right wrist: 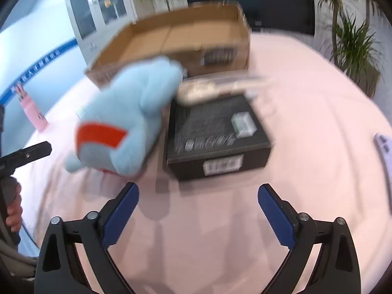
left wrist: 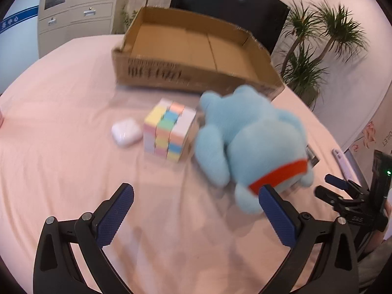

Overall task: Organize objects
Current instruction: 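Close both grippers on the light-blue plush toy from opposite sides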

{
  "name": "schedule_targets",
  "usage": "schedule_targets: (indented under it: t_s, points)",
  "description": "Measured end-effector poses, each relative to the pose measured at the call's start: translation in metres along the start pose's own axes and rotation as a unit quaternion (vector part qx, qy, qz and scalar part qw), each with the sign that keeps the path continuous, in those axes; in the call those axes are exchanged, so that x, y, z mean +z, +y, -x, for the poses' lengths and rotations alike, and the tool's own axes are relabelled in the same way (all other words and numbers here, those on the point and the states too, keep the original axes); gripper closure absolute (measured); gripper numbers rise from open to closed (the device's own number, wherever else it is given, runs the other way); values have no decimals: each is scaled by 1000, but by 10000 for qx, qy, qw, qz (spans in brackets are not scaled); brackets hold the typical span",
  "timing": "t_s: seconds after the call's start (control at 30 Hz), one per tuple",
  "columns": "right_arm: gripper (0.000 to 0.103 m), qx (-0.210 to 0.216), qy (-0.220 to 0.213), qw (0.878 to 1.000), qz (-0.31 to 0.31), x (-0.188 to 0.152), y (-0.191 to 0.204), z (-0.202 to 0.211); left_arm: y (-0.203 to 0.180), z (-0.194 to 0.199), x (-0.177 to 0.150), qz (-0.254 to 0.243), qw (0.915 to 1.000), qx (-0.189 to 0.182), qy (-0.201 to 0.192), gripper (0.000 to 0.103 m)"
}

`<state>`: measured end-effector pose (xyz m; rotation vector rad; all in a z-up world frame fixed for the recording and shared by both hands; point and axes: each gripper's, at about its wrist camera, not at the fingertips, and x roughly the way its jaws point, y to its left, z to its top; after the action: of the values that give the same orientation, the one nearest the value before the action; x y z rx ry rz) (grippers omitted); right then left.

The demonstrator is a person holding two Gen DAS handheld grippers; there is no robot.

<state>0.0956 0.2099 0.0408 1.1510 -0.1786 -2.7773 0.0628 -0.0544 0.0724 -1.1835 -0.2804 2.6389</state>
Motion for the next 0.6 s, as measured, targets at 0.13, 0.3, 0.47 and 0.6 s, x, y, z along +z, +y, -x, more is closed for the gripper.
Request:
schedule_targets:
  t_s: [0.13,0.3,0.47,0.6]
  points:
    - [7,565,-505,9970,125,19,14,19,-2,-8,13,58,9994,-276,184,1]
    - [19,1155,-459,9915,383,45,52,4,-11,-25,23,299,9970,-652,305,5]
    - [20,1347,-101,9898,461,46,63,-21,-16,-23,29,300,9941,-1006,279,5]
    - [19,1255,95,9910,452,46,58,-32,-19,-38,33,424,9896,-1289,485,5]
